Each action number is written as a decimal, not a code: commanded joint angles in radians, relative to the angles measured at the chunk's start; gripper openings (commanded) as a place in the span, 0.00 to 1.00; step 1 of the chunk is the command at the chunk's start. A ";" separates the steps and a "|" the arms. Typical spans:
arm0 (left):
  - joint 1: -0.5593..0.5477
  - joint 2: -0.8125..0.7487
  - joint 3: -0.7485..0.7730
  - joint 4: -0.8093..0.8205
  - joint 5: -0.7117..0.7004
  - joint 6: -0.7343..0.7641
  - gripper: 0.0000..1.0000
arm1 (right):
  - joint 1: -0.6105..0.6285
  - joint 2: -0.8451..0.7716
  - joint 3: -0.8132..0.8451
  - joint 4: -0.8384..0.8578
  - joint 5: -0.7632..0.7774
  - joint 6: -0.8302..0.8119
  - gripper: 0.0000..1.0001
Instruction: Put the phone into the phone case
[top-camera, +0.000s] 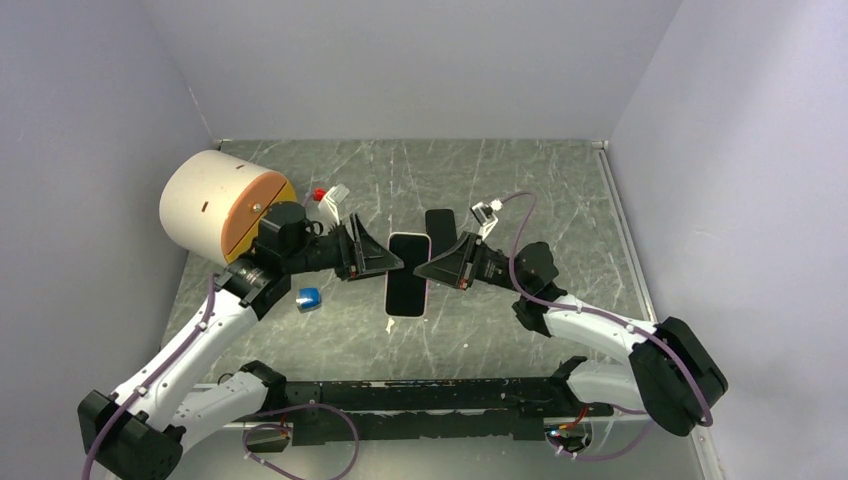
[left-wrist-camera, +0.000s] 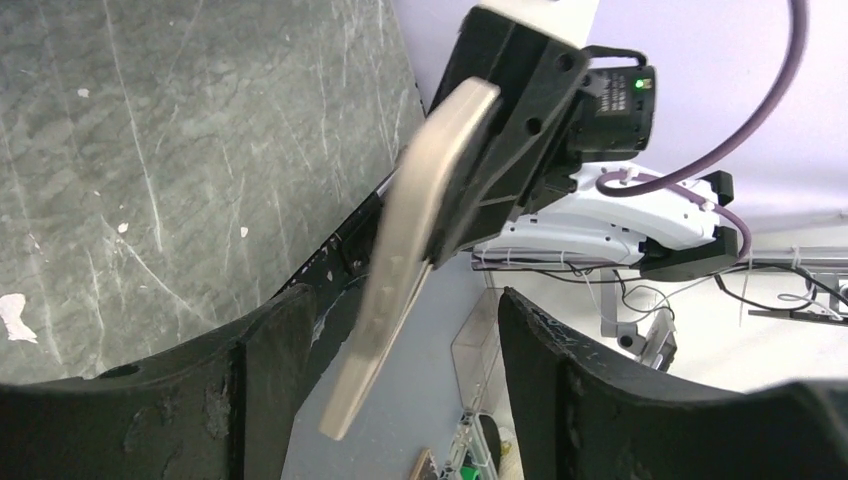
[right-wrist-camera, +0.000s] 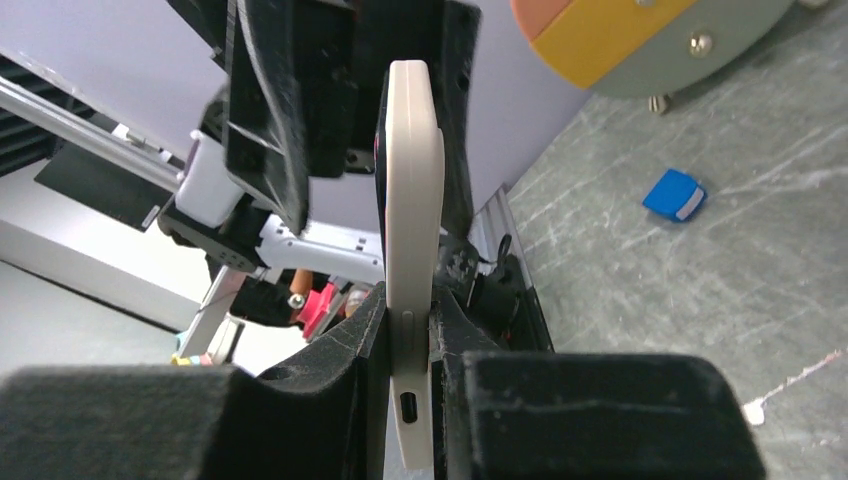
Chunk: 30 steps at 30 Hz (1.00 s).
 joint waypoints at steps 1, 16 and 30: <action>0.002 -0.003 -0.050 0.111 0.069 -0.042 0.72 | -0.003 -0.047 0.096 0.064 0.077 -0.009 0.00; 0.002 0.028 -0.113 0.246 0.132 -0.050 0.13 | 0.001 -0.041 0.094 0.033 0.093 -0.026 0.00; 0.003 -0.021 -0.163 0.348 0.210 0.002 0.03 | -0.009 -0.146 0.159 -0.214 0.162 -0.121 0.50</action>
